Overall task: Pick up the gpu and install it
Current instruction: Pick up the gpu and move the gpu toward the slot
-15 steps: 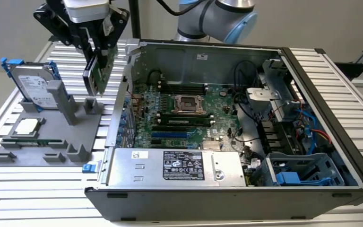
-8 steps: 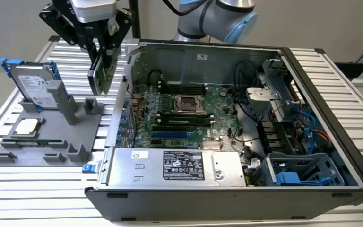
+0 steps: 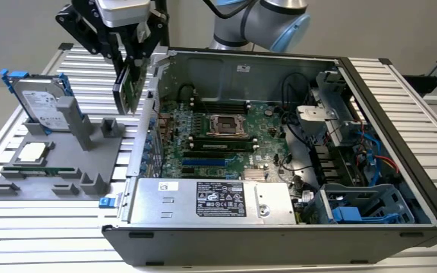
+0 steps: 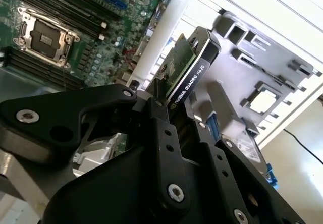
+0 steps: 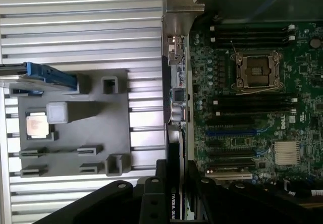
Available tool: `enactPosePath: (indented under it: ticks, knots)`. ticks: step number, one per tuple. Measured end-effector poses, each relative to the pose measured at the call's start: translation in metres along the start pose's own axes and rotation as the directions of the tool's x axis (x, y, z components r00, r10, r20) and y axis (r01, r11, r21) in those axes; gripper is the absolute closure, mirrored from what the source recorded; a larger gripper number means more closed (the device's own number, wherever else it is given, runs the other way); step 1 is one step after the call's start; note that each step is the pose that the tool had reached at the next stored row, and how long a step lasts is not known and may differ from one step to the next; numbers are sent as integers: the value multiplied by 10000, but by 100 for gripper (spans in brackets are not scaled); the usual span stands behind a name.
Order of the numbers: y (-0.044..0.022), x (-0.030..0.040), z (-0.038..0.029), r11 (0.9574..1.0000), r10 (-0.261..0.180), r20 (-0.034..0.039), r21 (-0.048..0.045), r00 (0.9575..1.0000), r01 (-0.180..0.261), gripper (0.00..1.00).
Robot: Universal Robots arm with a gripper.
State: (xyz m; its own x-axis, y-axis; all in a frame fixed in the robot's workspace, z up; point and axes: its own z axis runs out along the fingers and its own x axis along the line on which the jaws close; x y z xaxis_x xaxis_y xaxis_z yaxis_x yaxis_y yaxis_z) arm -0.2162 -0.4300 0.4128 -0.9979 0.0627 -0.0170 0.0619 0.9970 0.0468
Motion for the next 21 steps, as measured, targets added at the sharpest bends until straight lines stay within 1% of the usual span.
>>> enactPosePath:
  ticks: [21]
  knots:
    - [45, -216, 6, 10000, 0, -11, 1, 10000, 0, 100]
